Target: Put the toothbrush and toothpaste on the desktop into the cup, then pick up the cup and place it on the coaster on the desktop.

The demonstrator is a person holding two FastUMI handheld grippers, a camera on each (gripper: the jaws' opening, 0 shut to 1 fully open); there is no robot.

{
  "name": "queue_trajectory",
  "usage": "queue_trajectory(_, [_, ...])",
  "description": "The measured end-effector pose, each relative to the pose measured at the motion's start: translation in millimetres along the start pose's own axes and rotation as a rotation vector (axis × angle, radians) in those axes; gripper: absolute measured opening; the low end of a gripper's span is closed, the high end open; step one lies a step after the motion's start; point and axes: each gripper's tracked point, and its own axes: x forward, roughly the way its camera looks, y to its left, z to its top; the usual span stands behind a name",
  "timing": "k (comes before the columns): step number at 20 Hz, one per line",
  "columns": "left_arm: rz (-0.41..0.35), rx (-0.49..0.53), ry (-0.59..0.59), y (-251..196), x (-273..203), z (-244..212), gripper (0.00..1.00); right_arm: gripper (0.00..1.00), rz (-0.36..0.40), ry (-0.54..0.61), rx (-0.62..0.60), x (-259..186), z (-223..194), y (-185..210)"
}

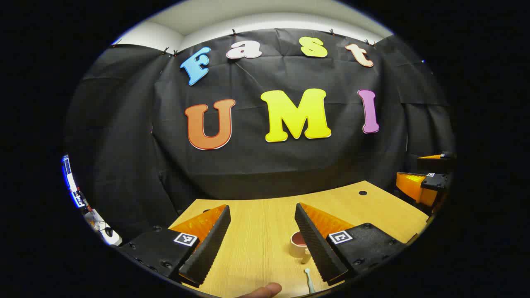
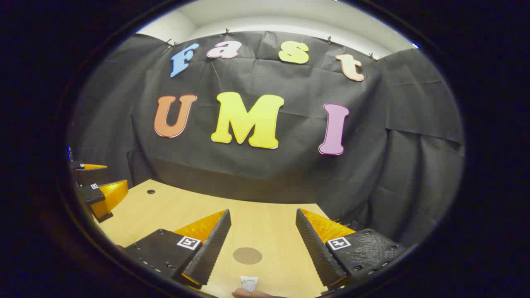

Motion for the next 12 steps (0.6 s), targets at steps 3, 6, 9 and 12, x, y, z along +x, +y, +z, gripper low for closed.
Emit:
queue_trajectory(3, [0.006, -0.006, -0.007, -3.4, 2.1, 6.6, 0.99, 0.95, -0.011, -0.01, -0.005, 0.2, 6.1, -11.9])
queue_trajectory(6, [0.008, -0.018, -0.007, -20.6, 1.8, 11.1, 0.99, 0.95, -0.003, 0.0, -0.014, -0.2, 5.2, -24.6])
queue_trajectory(9, [-0.013, -0.03, -0.013, -45.9, 2.5, 16.4, 0.99, 0.95, 0.007, -0.003, -0.034, 0.4, 6.6, -40.0])
queue_trajectory(12, [-0.017, -0.031, -0.003, -60.8, 0.7, 15.2, 0.99, 0.95, 0.015, 0.009, -0.032, 2.6, 1.6, -47.8])
